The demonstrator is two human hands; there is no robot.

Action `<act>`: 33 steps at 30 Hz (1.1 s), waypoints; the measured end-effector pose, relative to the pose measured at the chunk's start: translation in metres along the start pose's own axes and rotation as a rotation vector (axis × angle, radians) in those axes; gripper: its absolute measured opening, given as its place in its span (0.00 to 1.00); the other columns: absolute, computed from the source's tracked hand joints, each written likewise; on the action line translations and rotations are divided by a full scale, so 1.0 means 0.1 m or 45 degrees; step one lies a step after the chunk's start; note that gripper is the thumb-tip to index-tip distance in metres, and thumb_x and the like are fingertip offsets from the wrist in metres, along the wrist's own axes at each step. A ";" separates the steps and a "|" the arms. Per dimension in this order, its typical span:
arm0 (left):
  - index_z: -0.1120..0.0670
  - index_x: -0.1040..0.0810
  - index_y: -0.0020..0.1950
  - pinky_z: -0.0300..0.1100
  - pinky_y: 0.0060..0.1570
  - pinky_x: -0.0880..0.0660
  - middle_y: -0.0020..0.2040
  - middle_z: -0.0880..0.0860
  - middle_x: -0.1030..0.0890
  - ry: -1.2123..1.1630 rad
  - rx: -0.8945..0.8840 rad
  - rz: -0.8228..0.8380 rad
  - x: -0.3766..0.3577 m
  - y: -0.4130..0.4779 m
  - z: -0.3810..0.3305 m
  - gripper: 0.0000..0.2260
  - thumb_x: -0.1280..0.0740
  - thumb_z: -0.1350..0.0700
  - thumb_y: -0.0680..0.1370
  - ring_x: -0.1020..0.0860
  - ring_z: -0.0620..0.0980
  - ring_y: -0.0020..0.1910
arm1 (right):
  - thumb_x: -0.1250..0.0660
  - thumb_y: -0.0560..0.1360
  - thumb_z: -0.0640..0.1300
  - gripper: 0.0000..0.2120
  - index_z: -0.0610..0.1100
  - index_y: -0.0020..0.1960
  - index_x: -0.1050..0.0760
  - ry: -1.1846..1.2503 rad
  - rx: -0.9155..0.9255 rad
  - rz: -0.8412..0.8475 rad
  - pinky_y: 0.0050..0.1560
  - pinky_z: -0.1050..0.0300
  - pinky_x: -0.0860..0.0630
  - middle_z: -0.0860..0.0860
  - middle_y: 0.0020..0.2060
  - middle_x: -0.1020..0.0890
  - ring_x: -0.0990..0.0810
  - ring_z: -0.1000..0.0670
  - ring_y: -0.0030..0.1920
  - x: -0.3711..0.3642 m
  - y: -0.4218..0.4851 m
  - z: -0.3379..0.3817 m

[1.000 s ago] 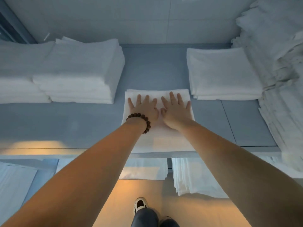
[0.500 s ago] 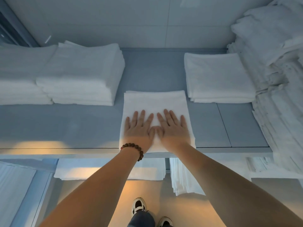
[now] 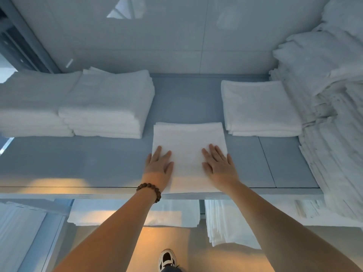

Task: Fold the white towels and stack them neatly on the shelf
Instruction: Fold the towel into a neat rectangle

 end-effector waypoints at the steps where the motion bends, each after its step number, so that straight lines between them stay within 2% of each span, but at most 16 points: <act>1: 0.45 0.34 0.72 0.42 0.73 0.53 0.77 0.48 0.47 0.057 -0.006 0.011 0.03 0.03 -0.02 0.19 0.44 0.49 0.81 0.47 0.52 0.76 | 0.52 0.82 0.52 0.24 0.55 0.77 0.53 0.049 -0.029 -0.020 0.76 0.49 0.58 0.53 0.77 0.58 0.61 0.53 0.76 0.05 0.01 -0.01; 3: 0.46 0.29 0.69 0.42 0.71 0.46 0.76 0.48 0.42 0.069 0.019 -0.008 0.09 0.11 -0.06 0.17 0.43 0.51 0.81 0.39 0.50 0.72 | 0.49 0.82 0.50 0.25 0.53 0.77 0.49 0.141 -0.138 -0.066 0.75 0.49 0.50 0.51 0.77 0.57 0.57 0.51 0.77 0.14 0.03 -0.05; 6: 0.50 0.20 0.58 0.43 0.67 0.37 0.70 0.49 0.35 -0.154 0.107 -0.060 0.20 0.22 -0.09 0.12 0.39 0.56 0.78 0.29 0.50 0.62 | 0.45 0.81 0.48 0.25 0.53 0.76 0.48 0.191 -0.279 -0.089 0.70 0.45 0.39 0.53 0.77 0.56 0.52 0.49 0.76 0.25 0.08 -0.05; 9: 0.51 0.18 0.53 0.41 0.61 0.33 0.66 0.50 0.34 -0.259 0.183 -0.019 0.23 0.27 -0.08 0.10 0.37 0.59 0.76 0.27 0.50 0.55 | 0.42 0.80 0.50 0.26 0.55 0.76 0.47 0.237 -0.390 -0.085 0.66 0.43 0.35 0.55 0.77 0.55 0.50 0.46 0.75 0.28 0.09 -0.07; 12: 0.52 0.18 0.53 0.34 0.52 0.36 0.63 0.50 0.35 -0.266 0.192 0.014 0.25 0.29 -0.06 0.10 0.36 0.60 0.76 0.30 0.45 0.49 | 0.41 0.79 0.52 0.27 0.56 0.75 0.45 0.318 -0.479 -0.089 0.67 0.44 0.34 0.54 0.77 0.52 0.44 0.41 0.72 0.26 0.07 -0.13; 15: 0.53 0.18 0.54 0.33 0.53 0.35 0.63 0.52 0.35 -0.302 0.245 0.060 0.23 0.28 -0.06 0.10 0.36 0.61 0.76 0.30 0.46 0.49 | 0.40 0.78 0.53 0.27 0.56 0.75 0.44 0.346 -0.507 -0.083 0.66 0.48 0.34 0.51 0.75 0.47 0.40 0.39 0.69 0.23 0.02 -0.16; 18: 0.57 0.20 0.54 0.43 0.54 0.25 0.62 0.54 0.29 -0.373 0.386 0.077 0.22 0.24 -0.07 0.11 0.37 0.64 0.75 0.24 0.53 0.51 | 0.40 0.78 0.53 0.26 0.57 0.74 0.44 0.341 -0.528 -0.070 0.65 0.49 0.34 0.49 0.74 0.44 0.38 0.39 0.68 0.21 -0.03 -0.16; 19: 0.58 0.20 0.55 0.44 0.54 0.24 0.62 0.55 0.28 -0.399 0.419 0.096 0.22 0.23 -0.08 0.12 0.38 0.65 0.74 0.23 0.54 0.52 | 0.40 0.78 0.53 0.26 0.57 0.74 0.43 0.346 -0.531 -0.067 0.65 0.48 0.33 0.48 0.73 0.43 0.37 0.39 0.67 0.21 -0.06 -0.16; 22: 0.62 0.25 0.62 0.39 0.56 0.26 0.61 0.53 0.25 -0.387 0.474 0.204 0.20 0.19 -0.05 0.15 0.39 0.66 0.75 0.24 0.51 0.57 | 0.39 0.78 0.52 0.26 0.57 0.74 0.42 0.370 -0.531 -0.052 0.65 0.49 0.32 0.46 0.71 0.40 0.34 0.39 0.65 0.20 -0.14 -0.16; 24: 0.64 0.28 0.63 0.36 0.51 0.26 0.58 0.51 0.22 -0.423 0.499 0.229 0.22 0.16 0.00 0.17 0.38 0.65 0.75 0.23 0.48 0.54 | 0.39 0.78 0.52 0.26 0.57 0.74 0.42 0.380 -0.536 -0.046 0.65 0.49 0.32 0.45 0.69 0.38 0.31 0.39 0.64 0.19 -0.19 -0.16; 26: 0.59 0.23 0.60 0.33 0.43 0.27 0.59 0.52 0.22 -0.473 0.462 0.244 0.25 0.11 -0.02 0.15 0.37 0.65 0.74 0.23 0.46 0.47 | 0.39 0.78 0.52 0.26 0.57 0.74 0.42 0.407 -0.539 -0.048 0.64 0.49 0.30 0.45 0.67 0.38 0.29 0.39 0.62 0.18 -0.23 -0.16; 27: 0.56 0.19 0.56 0.33 0.43 0.26 0.60 0.53 0.24 -0.501 0.426 0.237 0.26 0.09 -0.03 0.14 0.36 0.65 0.73 0.22 0.46 0.47 | 0.39 0.78 0.52 0.26 0.57 0.74 0.42 0.424 -0.538 -0.048 0.63 0.49 0.30 0.44 0.67 0.38 0.28 0.40 0.61 0.17 -0.24 -0.15; 28: 0.55 0.18 0.53 0.36 0.48 0.25 0.62 0.54 0.26 -0.526 0.392 0.227 0.26 0.07 -0.03 0.12 0.35 0.64 0.73 0.23 0.48 0.50 | 0.39 0.78 0.51 0.26 0.56 0.74 0.42 0.443 -0.536 -0.046 0.63 0.49 0.29 0.44 0.67 0.38 0.27 0.40 0.60 0.17 -0.25 -0.15; 30: 0.52 0.17 0.53 0.38 0.61 0.30 0.64 0.53 0.33 -0.559 0.340 0.218 0.27 0.00 -0.03 0.10 0.33 0.61 0.74 0.27 0.48 0.57 | 0.39 0.78 0.51 0.26 0.56 0.74 0.42 0.471 -0.538 -0.038 0.62 0.49 0.28 0.44 0.66 0.38 0.26 0.40 0.59 0.17 -0.27 -0.16; 33: 0.43 0.19 0.52 0.36 0.58 0.34 0.63 0.48 0.35 -0.652 0.284 0.180 0.27 -0.10 -0.01 0.09 0.33 0.56 0.75 0.29 0.45 0.57 | 0.38 0.78 0.50 0.26 0.55 0.74 0.41 0.482 -0.534 -0.020 0.60 0.51 0.27 0.44 0.67 0.39 0.24 0.41 0.57 0.19 -0.27 -0.17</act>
Point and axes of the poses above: each hand's wrist, its own y-axis towards the middle knuckle, its own x-axis out of the back of the hand, z = x × y, the point moved 6 cm from there along y, towards the middle knuckle
